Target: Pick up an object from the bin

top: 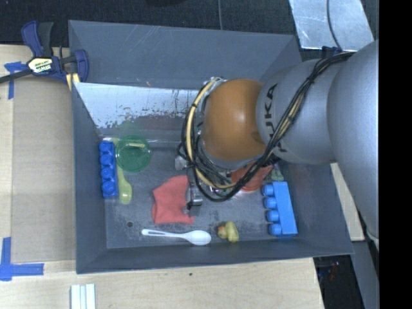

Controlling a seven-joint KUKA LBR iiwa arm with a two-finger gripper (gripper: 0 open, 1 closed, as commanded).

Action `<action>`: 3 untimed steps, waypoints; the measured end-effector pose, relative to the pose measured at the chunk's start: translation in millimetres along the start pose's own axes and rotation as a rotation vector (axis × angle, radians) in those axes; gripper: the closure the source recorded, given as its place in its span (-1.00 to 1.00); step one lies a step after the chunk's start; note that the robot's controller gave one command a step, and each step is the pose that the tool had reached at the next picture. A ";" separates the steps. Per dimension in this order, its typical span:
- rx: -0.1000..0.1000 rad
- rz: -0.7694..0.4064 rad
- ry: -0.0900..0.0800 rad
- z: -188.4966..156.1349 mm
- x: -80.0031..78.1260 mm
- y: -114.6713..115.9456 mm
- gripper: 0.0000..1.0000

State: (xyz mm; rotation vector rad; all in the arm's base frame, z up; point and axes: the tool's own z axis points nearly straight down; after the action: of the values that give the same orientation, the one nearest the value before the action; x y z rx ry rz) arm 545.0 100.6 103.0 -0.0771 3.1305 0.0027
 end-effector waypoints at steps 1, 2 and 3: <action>-0.001 0.001 -0.003 32.3 7.3 -33.6 -1.00; 0.000 -0.053 -0.001 32.0 8.1 -17.9 -1.00; 0.001 -0.258 -0.003 3.7 -22.8 -16.5 -1.00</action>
Offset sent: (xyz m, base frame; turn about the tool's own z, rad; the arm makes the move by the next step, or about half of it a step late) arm -0.0097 -0.0036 -0.0330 -0.0810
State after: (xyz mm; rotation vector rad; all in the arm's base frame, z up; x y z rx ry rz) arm 568.7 85.3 99.5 -0.4787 3.0915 -0.0005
